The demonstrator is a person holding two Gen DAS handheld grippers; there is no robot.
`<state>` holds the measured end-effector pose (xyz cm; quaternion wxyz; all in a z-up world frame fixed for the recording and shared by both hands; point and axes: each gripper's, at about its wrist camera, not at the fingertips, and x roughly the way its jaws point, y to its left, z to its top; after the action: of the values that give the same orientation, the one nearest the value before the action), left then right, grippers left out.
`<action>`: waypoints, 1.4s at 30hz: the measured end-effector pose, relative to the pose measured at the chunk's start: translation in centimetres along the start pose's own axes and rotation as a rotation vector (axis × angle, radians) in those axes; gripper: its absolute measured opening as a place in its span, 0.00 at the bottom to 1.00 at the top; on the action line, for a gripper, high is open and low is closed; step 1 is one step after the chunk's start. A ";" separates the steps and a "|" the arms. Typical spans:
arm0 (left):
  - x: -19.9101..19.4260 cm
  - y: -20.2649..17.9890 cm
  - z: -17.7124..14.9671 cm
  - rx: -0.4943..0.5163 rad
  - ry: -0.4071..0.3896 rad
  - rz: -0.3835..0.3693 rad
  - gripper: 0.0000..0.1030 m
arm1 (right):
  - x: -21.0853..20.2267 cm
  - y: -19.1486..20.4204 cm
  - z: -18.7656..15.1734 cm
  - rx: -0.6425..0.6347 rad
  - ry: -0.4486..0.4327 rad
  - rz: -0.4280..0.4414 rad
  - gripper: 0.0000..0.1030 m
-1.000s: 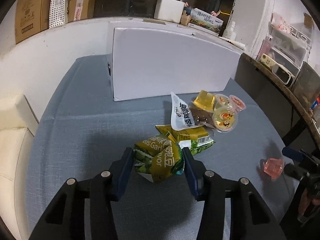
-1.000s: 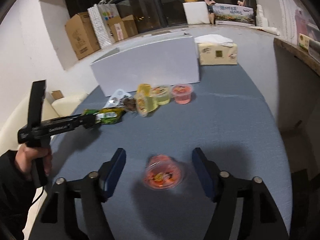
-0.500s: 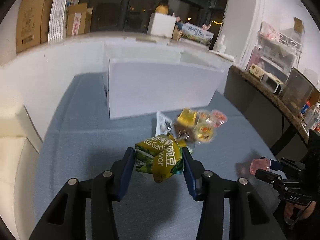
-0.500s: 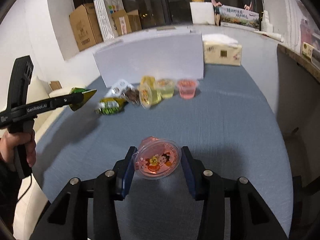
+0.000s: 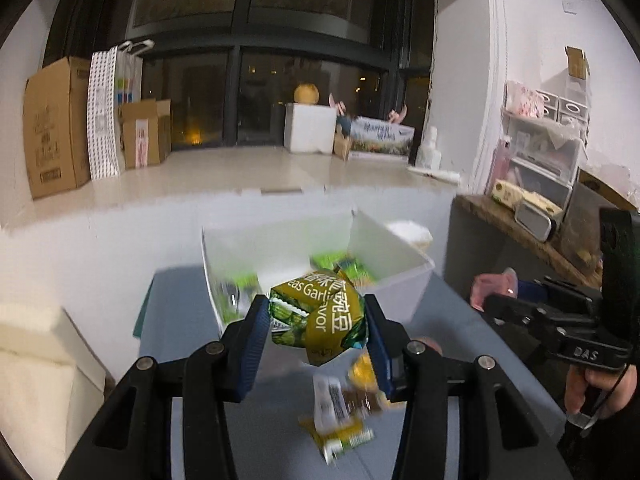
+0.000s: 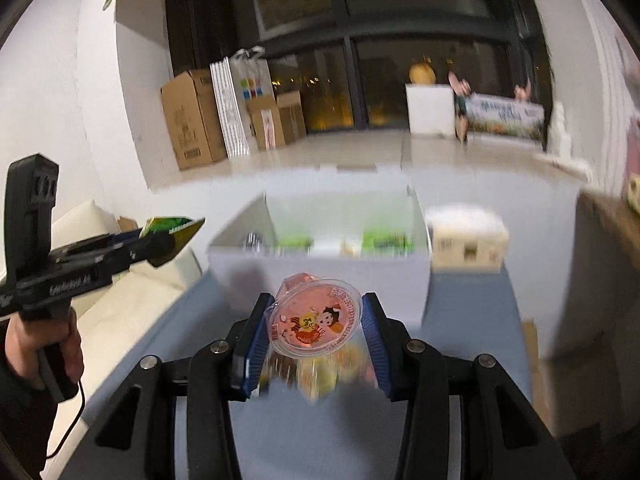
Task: Organize snacks
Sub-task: 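Carry the green packet and pink cup into the box and open both grippers, then withdraw both grippers from the box toward the remaining snacks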
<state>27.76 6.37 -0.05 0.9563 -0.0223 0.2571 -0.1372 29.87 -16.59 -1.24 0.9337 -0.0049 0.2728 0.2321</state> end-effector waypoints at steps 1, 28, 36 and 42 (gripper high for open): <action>0.5 0.3 0.9 0.000 -0.006 0.003 0.49 | 0.7 0.0 0.9 -0.007 0.000 -0.004 0.47; 13.4 3.8 2.0 -0.023 0.153 0.091 1.00 | 12.3 -5.2 4.0 0.073 0.128 -0.039 1.00; 8.3 1.4 1.0 -0.033 0.116 0.116 1.00 | 6.8 -3.9 1.5 0.071 0.092 -0.018 1.00; 2.8 -1.0 -2.8 -0.072 0.098 0.110 1.00 | 1.5 -3.2 -3.4 0.103 0.114 0.004 1.00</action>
<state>28.41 4.70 -3.76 0.9473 -0.0360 0.3091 -0.0758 30.67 -19.26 -5.30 0.9153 0.0303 0.3369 0.2188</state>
